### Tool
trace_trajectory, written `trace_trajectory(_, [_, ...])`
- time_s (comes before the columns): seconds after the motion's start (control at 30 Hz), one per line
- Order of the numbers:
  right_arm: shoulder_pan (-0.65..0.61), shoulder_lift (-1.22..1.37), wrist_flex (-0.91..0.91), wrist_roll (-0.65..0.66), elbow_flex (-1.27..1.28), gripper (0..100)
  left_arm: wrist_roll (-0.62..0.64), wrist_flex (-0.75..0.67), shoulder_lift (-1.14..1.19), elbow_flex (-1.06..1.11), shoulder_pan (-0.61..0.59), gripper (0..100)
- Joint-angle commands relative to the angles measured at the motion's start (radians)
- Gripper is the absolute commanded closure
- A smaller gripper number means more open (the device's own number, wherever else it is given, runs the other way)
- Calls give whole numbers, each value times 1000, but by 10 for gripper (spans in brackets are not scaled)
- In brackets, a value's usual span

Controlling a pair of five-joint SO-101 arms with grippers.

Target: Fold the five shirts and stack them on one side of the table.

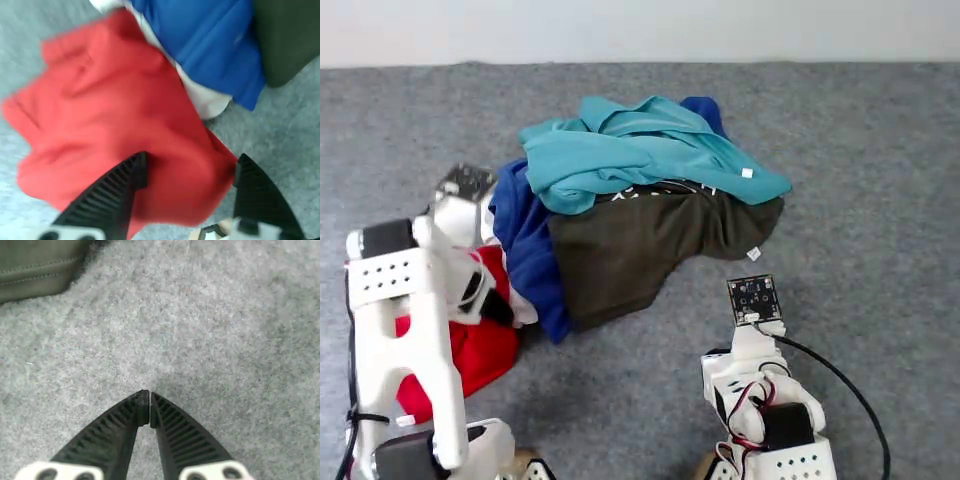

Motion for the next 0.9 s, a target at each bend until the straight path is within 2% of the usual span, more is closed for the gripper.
trace_trajectory(0.0, [5, 2, 7, 11, 17, 988, -87, -149, -25, 88, -140, 717])
trace_trajectory(0.2, [5, 2, 7, 11, 17, 988, -249, -361, -23, 102, -437, 718])
trace_trajectory(0.43, [5, 2, 7, 11, 17, 988, -285, -523, -34, 87, -594, 718])
trace_trajectory(0.63, [5, 2, 7, 11, 17, 988, -269, -350, -35, -179, -671, 769])
trace_trajectory(0.77, [5, 2, 7, 11, 17, 988, -219, -189, -35, -407, -664, 769])
trace_trajectory(0.87, [5, 2, 7, 11, 17, 988, -199, -41, -35, -581, -615, 769])
